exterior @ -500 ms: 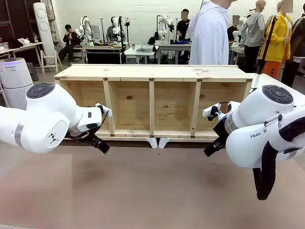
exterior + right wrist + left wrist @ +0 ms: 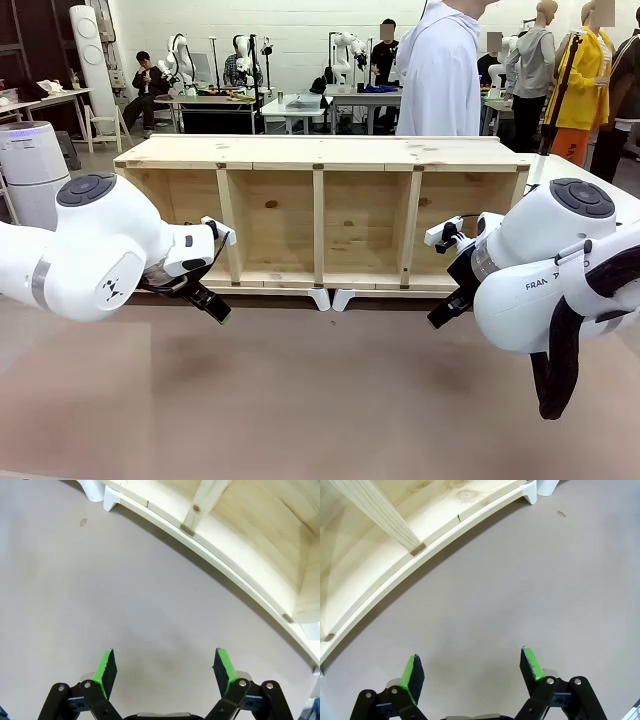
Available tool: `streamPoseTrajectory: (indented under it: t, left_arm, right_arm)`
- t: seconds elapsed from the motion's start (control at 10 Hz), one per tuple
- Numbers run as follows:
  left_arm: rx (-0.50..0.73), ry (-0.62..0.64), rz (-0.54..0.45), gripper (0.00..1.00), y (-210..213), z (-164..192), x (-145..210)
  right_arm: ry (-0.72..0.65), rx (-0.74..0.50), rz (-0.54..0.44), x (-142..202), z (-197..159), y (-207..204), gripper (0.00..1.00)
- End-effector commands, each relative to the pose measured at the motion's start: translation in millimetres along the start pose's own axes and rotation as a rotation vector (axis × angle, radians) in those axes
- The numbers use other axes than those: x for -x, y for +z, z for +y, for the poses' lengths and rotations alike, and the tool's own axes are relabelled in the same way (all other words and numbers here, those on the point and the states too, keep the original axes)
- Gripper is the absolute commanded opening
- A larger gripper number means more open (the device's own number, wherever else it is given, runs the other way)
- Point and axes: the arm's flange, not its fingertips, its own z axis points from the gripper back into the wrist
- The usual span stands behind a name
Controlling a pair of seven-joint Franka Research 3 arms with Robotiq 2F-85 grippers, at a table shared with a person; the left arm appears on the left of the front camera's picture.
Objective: Perform cable management.
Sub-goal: When the cord part of the Power Cable appears at the lower middle area of the table and stops, grasp the cord part of the Power Cable.
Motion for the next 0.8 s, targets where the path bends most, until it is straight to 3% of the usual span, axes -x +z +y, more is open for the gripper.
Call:
streamPoseTrajectory:
  t: [0.0, 0.2, 0.7]
  left_arm:
    - [0.0, 0.004, 0.0, 1.0, 0, 2, 1]
    - [0.0, 0.0, 0.0, 1.0, 0, 0, 0]
    - [-0.038, 0.051, -0.017, 1.0, 51, 27, 32]
  right_arm:
    - [-0.003, -0.001, 0.0, 0, 0, 0, 1.0]
    - [0.004, -0.026, -0.005, 2, -1, 8, 1.0]
    - [-0.042, 0.053, -0.046, 23, 9, 75, 1.0]
